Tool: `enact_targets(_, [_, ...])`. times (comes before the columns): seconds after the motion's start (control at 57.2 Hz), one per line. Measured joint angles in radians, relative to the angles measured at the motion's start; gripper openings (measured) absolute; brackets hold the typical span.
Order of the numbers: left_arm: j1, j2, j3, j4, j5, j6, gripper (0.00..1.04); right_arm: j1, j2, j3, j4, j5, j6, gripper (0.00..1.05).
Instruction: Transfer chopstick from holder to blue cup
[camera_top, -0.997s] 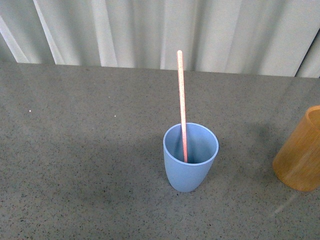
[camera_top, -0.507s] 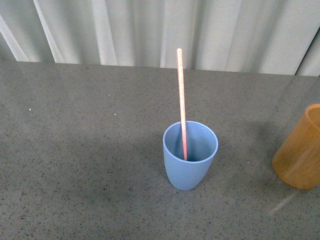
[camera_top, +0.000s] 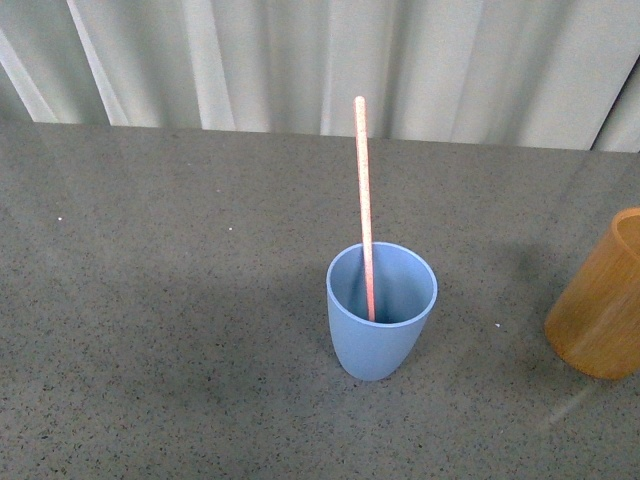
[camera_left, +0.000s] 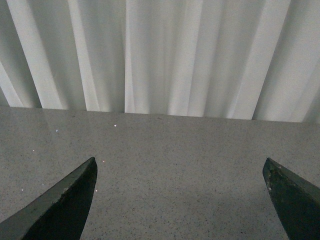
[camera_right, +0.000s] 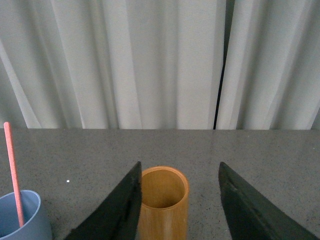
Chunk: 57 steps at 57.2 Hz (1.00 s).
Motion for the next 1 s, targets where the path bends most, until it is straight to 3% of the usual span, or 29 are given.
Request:
enact_targets(0.21, [0.000,0.000,0.000,0.000,0.000,0.000,0.98,0.000,0.000,0.000,0.000,0.000,0.002,0.97])
enact_targets(0.997, [0.000,0.000,0.000,0.000,0.000,0.000,0.98,0.000,0.000,0.000,0.000,0.000,0.001,0.95])
